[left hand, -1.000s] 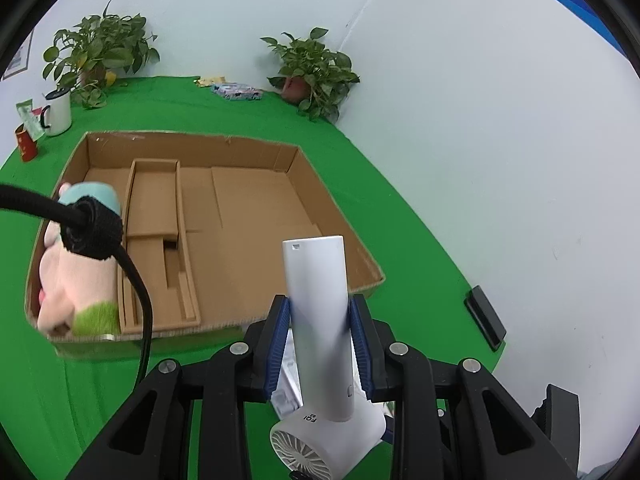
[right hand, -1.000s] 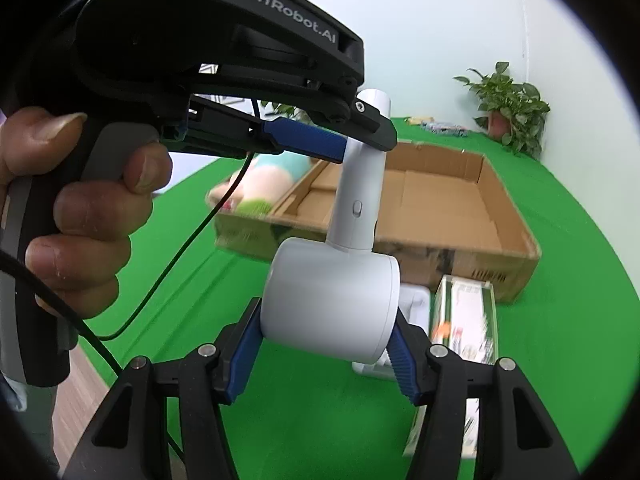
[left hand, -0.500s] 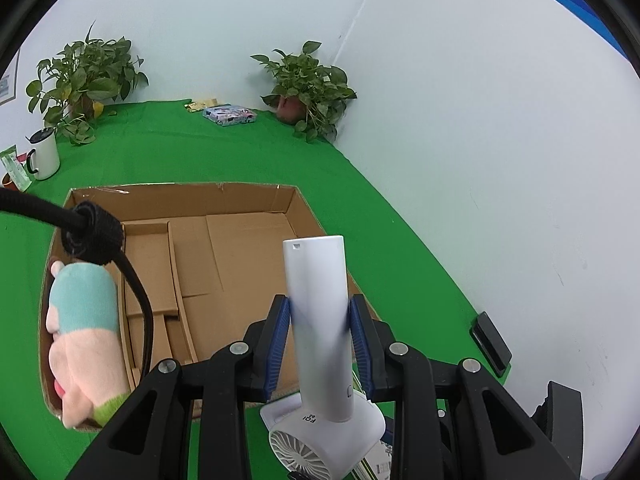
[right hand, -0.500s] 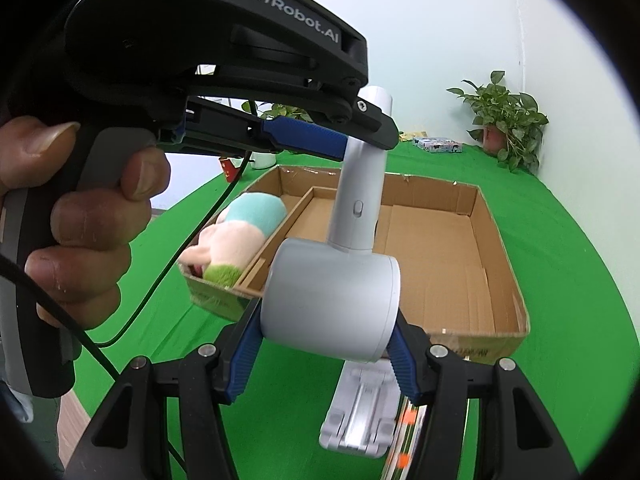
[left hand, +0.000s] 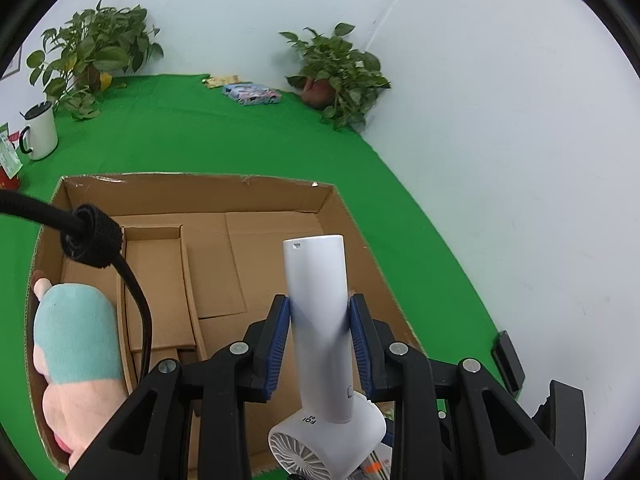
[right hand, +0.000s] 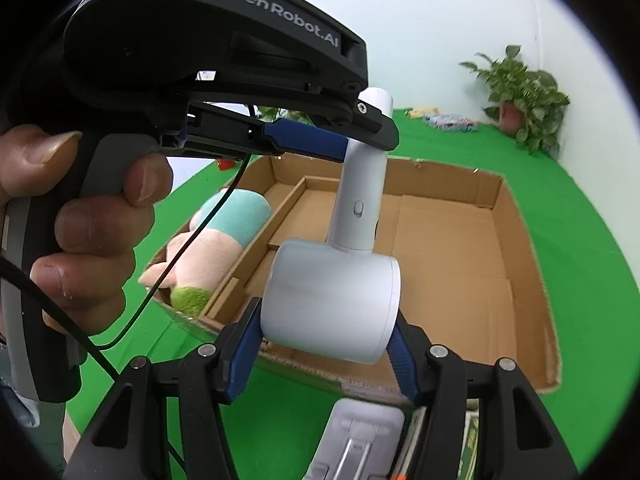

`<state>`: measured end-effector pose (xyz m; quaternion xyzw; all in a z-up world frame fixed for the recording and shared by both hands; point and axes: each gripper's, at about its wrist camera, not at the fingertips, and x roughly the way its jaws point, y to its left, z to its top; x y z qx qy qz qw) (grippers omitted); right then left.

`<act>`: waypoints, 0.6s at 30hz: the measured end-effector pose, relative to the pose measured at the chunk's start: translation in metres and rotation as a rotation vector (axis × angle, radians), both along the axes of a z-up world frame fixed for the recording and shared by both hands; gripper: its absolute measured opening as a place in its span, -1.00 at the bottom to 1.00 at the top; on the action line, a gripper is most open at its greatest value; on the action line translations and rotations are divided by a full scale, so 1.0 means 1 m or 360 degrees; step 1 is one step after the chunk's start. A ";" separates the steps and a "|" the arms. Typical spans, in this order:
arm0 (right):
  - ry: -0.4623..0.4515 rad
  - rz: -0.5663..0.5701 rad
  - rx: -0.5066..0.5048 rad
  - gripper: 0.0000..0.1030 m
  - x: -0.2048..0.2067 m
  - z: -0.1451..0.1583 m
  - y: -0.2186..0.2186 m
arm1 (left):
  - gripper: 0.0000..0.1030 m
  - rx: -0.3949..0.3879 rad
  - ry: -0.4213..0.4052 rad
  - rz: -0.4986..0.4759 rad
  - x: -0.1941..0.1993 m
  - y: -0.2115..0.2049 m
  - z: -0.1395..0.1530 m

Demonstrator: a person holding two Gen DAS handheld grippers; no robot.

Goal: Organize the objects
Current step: 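Lower the hair dryer into the box beside the insert tray and open both grippers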

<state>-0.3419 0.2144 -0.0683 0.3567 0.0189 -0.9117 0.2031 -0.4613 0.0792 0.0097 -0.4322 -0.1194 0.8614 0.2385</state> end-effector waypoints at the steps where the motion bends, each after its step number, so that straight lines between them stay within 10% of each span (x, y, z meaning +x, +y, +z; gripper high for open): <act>1: -0.0023 0.0011 -0.0006 0.11 -0.006 -0.003 0.000 | -0.46 -0.0006 -0.0028 0.0015 -0.009 -0.001 -0.007; 18: -0.0546 0.0107 -0.0158 0.12 -0.065 -0.061 0.006 | -0.44 -0.0180 -0.0386 0.0054 -0.086 0.007 -0.116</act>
